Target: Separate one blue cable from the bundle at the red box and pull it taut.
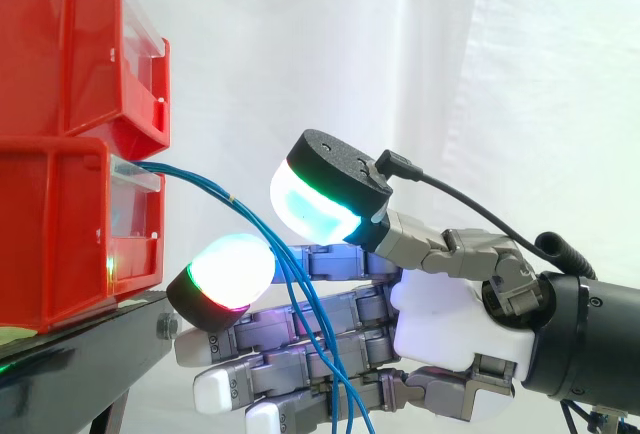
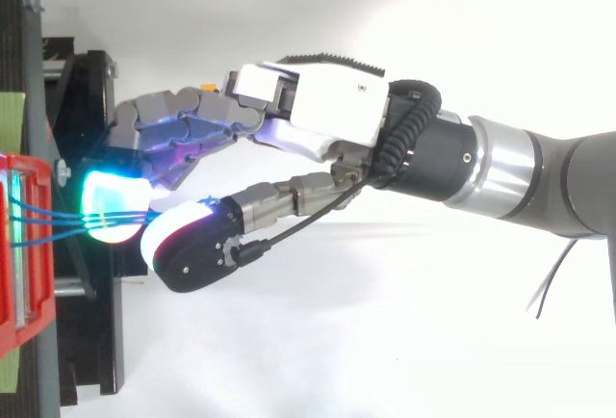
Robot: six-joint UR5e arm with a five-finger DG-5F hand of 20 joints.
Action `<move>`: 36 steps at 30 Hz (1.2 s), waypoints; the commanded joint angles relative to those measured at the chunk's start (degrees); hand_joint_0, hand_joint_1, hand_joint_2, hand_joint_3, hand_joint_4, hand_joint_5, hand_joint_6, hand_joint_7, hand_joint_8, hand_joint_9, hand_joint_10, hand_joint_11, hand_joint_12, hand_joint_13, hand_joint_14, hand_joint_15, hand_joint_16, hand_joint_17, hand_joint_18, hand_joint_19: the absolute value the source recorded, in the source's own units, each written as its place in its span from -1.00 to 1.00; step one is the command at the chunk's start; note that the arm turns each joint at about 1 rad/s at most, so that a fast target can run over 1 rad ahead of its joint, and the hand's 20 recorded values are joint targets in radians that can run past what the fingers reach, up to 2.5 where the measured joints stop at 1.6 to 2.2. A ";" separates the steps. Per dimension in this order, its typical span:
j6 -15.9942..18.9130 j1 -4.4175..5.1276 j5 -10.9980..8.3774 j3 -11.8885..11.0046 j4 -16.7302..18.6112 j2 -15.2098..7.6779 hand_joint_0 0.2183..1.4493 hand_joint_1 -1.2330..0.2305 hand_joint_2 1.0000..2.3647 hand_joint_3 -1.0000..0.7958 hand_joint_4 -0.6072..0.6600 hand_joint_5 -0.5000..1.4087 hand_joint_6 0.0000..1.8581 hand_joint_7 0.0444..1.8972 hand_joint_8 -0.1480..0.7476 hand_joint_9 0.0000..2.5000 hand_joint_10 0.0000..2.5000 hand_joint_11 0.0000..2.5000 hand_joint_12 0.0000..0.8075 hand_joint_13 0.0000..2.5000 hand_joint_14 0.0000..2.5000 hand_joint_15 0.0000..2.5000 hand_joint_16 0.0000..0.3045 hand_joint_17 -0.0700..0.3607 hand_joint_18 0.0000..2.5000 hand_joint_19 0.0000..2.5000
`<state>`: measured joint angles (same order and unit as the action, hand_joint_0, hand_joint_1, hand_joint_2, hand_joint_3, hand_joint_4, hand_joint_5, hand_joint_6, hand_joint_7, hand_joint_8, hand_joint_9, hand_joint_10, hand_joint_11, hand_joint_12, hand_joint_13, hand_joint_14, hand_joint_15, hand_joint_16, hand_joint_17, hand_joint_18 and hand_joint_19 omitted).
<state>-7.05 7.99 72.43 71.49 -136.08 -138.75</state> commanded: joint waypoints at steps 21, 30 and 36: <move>-0.15 -0.17 0.44 -0.03 -0.06 0.06 -0.39 -0.24 -0.98 -0.27 0.34 -0.68 -0.37 0.20 0.12 -0.63 -0.99 -0.61 -0.01 -0.46 -0.99 -0.63 -0.65 -0.12 -0.42 -0.58; 0.46 -0.08 0.26 -0.47 -0.41 0.06 -0.38 -0.24 -0.98 -0.24 0.33 -0.69 -0.33 0.16 0.12 -0.63 -0.99 -0.60 -0.01 -0.46 -0.99 -0.63 -0.65 -0.12 -0.42 -0.58; 0.72 -0.08 0.26 -1.09 -1.64 0.06 -0.39 -0.24 -0.98 -0.27 0.33 -0.69 -0.33 0.16 0.13 -0.63 -0.99 -0.60 -0.01 -0.46 -0.99 -0.63 -0.65 -0.12 -0.42 -0.58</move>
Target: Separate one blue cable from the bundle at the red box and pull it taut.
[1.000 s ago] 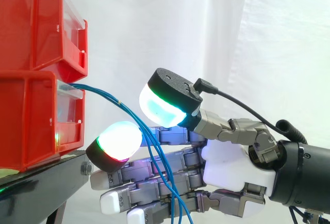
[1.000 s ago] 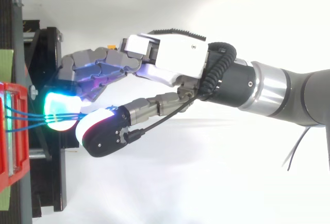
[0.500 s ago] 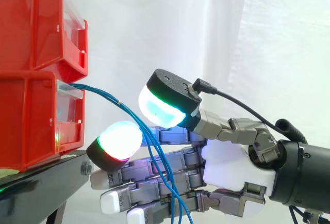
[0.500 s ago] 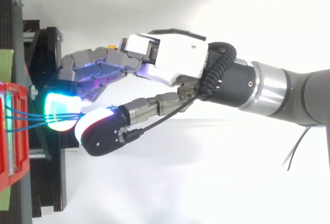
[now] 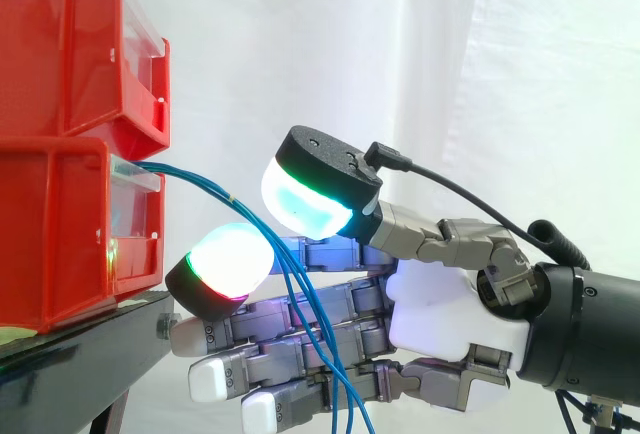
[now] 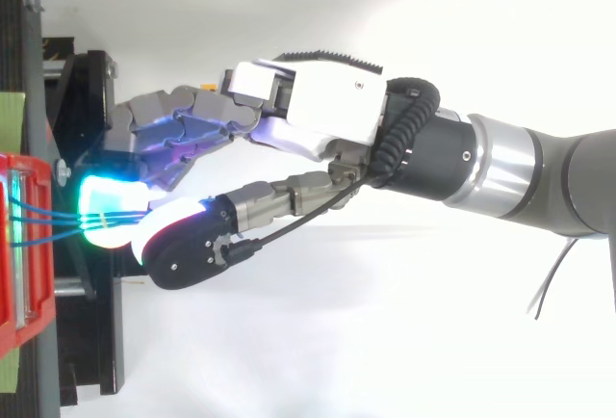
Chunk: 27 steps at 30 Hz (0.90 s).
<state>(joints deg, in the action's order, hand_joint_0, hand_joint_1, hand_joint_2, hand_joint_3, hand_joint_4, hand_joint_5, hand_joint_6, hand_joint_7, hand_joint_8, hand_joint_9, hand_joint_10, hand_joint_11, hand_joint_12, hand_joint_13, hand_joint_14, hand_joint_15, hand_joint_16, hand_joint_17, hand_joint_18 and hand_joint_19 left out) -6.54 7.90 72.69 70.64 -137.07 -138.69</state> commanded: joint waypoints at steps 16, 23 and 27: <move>1.09 0.71 -0.27 -1.12 -2.85 0.00 -0.42 -0.23 -0.99 -0.34 0.35 -0.69 -0.32 0.14 0.14 -0.62 -0.99 -0.60 -0.01 -0.45 -0.99 -0.63 -0.65 -0.12 -0.41 -0.58; 2.05 1.06 -0.27 -1.83 -3.55 0.00 -0.42 -0.21 -0.99 -0.34 0.35 -0.68 -0.31 0.13 0.15 -0.61 -0.99 -0.60 -0.01 -0.45 -0.99 -0.63 -0.65 -0.12 -0.41 -0.58; 2.93 1.15 -0.09 -1.91 -3.82 0.00 -0.41 -0.20 -0.99 -0.33 0.36 -0.68 -0.31 0.12 0.14 -0.61 -0.99 -0.60 -0.01 -0.45 -0.99 -0.63 -0.65 -0.12 -0.41 -0.58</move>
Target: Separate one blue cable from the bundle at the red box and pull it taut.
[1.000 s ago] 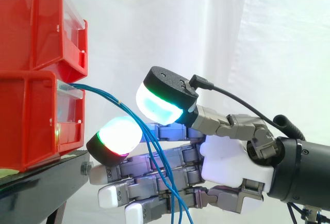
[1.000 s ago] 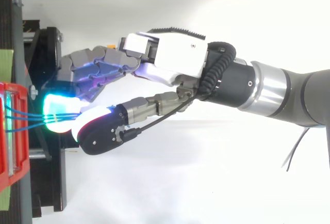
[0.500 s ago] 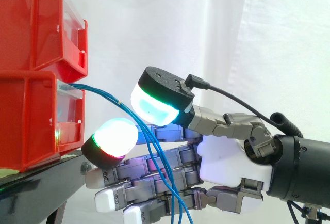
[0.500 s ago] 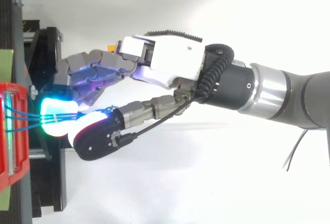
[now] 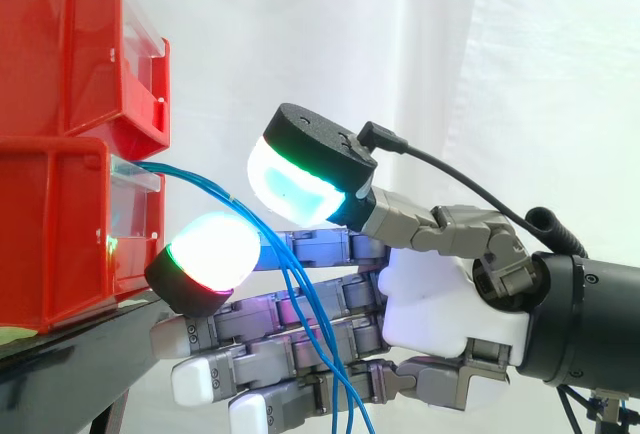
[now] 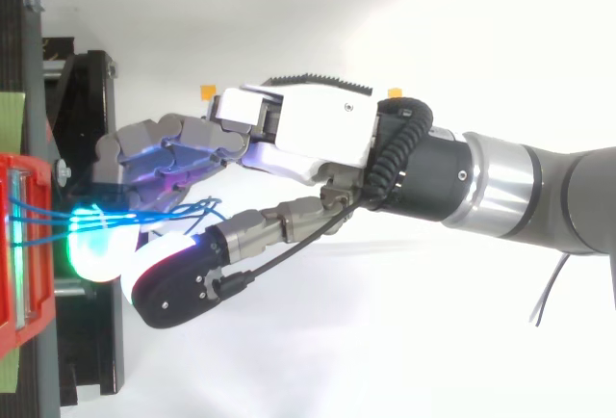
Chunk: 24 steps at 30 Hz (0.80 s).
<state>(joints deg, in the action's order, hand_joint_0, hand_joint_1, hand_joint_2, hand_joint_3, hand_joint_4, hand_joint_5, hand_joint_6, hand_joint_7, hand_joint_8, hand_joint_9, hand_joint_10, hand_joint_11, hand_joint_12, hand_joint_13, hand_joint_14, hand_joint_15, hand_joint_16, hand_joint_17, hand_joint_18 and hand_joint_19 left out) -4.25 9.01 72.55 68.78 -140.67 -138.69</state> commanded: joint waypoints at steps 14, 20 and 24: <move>1.08 -0.30 0.31 -0.40 -0.57 -0.09 -0.41 -0.06 -1.00 -0.41 0.37 -0.67 -0.28 0.11 0.15 -0.58 -0.99 -0.60 -0.02 -0.44 -0.99 -0.63 -0.65 -0.12 -0.40 -0.58; 1.26 -0.66 0.31 -0.40 -0.75 0.00 -0.40 -0.11 -0.99 -0.35 0.35 -0.66 -0.28 0.12 0.15 -0.58 -0.99 -0.60 -0.02 -0.44 -0.99 -0.63 -0.65 -0.13 -0.40 -0.57; 1.17 -0.74 0.31 -0.40 -0.66 0.00 -0.38 -0.16 -0.99 -0.31 0.34 -0.66 -0.28 0.13 0.15 -0.58 -0.99 -0.59 -0.02 -0.44 -0.99 -0.62 -0.66 -0.13 -0.40 -0.57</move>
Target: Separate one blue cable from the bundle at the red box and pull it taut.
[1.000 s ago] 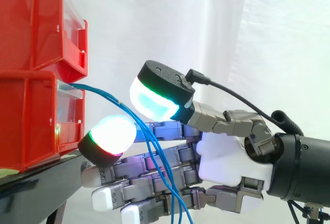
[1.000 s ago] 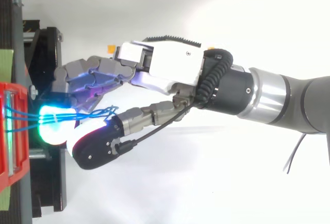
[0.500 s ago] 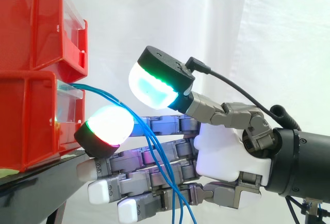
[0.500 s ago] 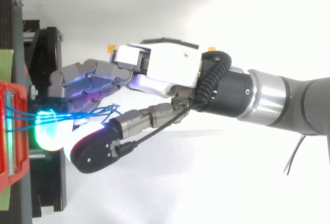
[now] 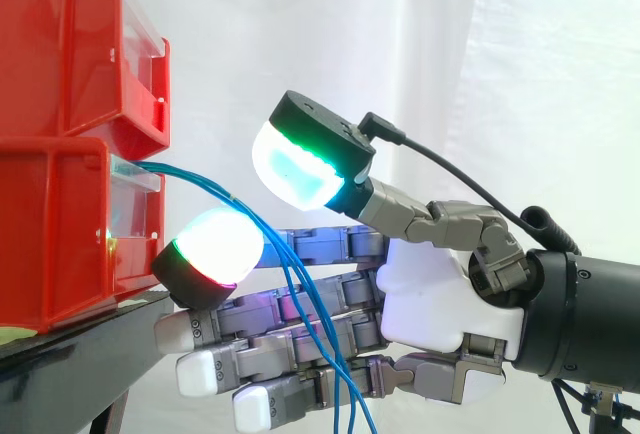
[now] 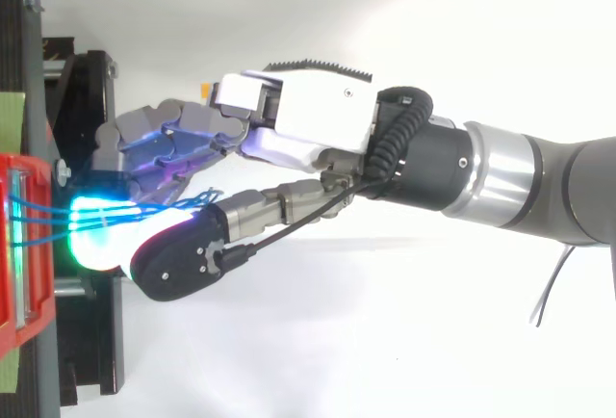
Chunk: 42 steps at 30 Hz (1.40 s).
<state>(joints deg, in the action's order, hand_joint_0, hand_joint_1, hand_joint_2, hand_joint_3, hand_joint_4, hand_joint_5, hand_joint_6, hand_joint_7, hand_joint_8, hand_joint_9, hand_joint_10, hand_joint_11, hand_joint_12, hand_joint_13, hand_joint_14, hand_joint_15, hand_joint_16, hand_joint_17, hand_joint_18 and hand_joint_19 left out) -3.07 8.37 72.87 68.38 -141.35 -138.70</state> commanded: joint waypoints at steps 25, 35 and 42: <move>-1.24 -0.81 -0.10 0.00 0.29 -0.08 -0.38 -0.18 -0.99 -0.32 0.35 -0.65 -0.29 0.16 0.15 -0.58 -0.99 -0.60 -0.02 -0.43 -0.99 -0.63 -0.65 -0.12 -0.38 -0.58; -1.33 -0.64 -0.10 0.00 0.02 -0.08 -0.37 -0.19 -0.99 -0.30 0.35 -0.65 -0.27 0.13 0.15 -0.58 -0.99 -0.60 -0.03 -0.43 -0.99 -0.63 -0.65 -0.12 -0.38 -0.58; -1.33 -0.55 -0.10 0.00 -0.24 -0.08 -0.37 -0.20 -0.99 -0.29 0.34 -0.66 -0.26 0.13 0.15 -0.57 -0.99 -0.60 -0.03 -0.43 -0.99 -0.63 -0.65 -0.13 -0.38 -0.58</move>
<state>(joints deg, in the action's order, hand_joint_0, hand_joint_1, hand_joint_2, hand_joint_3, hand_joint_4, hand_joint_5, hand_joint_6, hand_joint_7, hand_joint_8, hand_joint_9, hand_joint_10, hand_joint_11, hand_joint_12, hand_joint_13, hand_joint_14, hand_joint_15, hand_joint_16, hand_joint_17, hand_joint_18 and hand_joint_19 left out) -4.39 7.76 72.78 68.38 -141.49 -138.77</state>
